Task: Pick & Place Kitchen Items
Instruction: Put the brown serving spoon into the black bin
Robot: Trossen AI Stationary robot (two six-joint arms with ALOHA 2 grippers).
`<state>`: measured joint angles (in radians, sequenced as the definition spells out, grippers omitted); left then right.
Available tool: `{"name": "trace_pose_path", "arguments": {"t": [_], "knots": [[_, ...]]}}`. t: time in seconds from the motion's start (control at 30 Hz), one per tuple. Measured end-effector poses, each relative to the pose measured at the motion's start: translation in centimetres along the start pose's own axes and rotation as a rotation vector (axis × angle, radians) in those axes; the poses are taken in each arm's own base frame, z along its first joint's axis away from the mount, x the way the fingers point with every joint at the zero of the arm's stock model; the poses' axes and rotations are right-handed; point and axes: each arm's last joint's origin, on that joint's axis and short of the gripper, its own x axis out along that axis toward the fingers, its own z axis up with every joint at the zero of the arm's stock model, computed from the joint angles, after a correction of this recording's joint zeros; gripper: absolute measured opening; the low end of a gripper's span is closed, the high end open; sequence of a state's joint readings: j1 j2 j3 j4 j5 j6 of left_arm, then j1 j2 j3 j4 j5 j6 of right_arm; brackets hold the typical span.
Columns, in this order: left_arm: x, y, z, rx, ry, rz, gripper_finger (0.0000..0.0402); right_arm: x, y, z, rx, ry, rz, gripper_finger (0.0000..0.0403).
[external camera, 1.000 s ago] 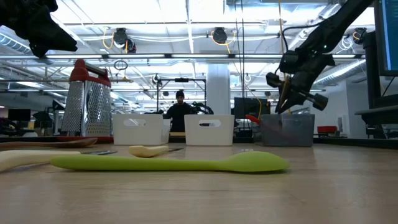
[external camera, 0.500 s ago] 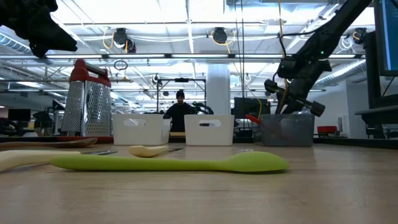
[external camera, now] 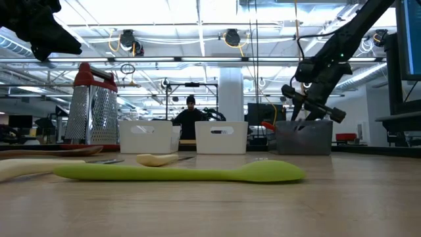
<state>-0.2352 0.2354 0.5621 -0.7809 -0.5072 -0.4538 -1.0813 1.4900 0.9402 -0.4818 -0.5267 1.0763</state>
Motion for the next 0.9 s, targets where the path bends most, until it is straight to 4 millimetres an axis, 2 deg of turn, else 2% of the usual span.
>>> {"name": "trace_pose_path", "arguments": {"t": [0.27, 0.47, 0.67, 0.9], "knots": [[0.0, 0.0, 0.0, 0.0, 0.0, 0.0, 0.0102, -3.0, 1.3, -1.7, -0.111, -0.056, 0.108, 0.0099], [0.0, 0.0, 0.0, 0.028, 0.0, 0.0, 0.0102, -5.6, 2.3, -4.5, -0.329, -0.09, 0.205, 0.0067], [0.0, -0.2, 0.3, 0.016, -0.031, -0.014, 0.0102, -7.5, 3.0, -7.7, -0.559, -0.167, 0.252, 0.0007], [0.0, -0.4, 0.8, -0.009, -0.073, -0.034, 0.0102, -8.9, 3.3, -10.6, -0.739, -0.286, 0.272, 0.0001]]}}
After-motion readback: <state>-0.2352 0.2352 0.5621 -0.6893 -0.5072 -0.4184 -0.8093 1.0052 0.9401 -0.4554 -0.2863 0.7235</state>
